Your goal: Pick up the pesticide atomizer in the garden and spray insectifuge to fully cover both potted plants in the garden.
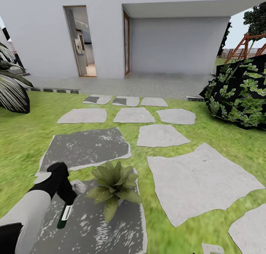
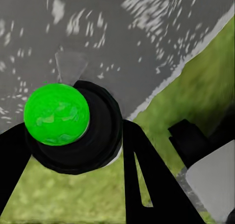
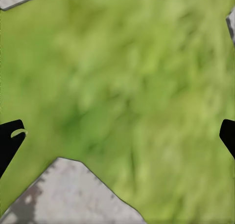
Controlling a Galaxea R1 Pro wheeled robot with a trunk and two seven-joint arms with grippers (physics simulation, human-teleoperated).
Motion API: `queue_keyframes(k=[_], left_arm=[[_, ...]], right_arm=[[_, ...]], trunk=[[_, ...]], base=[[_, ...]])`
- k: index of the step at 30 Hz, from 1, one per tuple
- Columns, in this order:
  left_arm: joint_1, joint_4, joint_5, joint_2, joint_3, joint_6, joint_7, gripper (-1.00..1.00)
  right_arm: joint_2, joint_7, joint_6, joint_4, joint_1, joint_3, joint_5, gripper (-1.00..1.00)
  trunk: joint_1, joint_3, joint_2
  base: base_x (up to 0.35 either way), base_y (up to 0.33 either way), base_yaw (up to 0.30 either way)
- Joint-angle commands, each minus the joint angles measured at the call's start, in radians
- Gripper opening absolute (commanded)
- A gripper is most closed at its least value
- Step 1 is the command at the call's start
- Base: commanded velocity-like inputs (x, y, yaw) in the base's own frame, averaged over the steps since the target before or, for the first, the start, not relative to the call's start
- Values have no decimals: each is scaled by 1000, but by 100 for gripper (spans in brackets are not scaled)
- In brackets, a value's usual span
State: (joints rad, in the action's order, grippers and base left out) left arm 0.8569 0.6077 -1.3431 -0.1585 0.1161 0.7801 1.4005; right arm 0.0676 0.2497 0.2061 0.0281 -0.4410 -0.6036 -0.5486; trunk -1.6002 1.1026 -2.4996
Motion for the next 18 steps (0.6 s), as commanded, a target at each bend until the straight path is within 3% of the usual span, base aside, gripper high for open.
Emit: queue_keyframes(k=[1, 6, 12, 18], left_arm=[[-1, 0, -23, -7, 5, 10, 10, -100], [-2, -1, -48, -8, 4, 11, 11, -100], [5, -5, -48, 27, 4, 11, 43, -100], [-5, -9, -49, -34, 5, 10, 52, -100]], right_arm=[[0, 3, 4, -2, -1, -8, -10, 100], [0, 3, 4, -2, -1, -8, -10, 100], [0, 3, 4, -2, -1, -8, -10, 100], [0, 3, 4, -2, -1, -8, -10, 100]], trunk=[[0, 1, 0], [0, 1, 0], [0, 1, 0], [0, 1, 0]], base=[[0, 0, 0], [0, 0, 0], [0, 0, 0], [0, 0, 0]])
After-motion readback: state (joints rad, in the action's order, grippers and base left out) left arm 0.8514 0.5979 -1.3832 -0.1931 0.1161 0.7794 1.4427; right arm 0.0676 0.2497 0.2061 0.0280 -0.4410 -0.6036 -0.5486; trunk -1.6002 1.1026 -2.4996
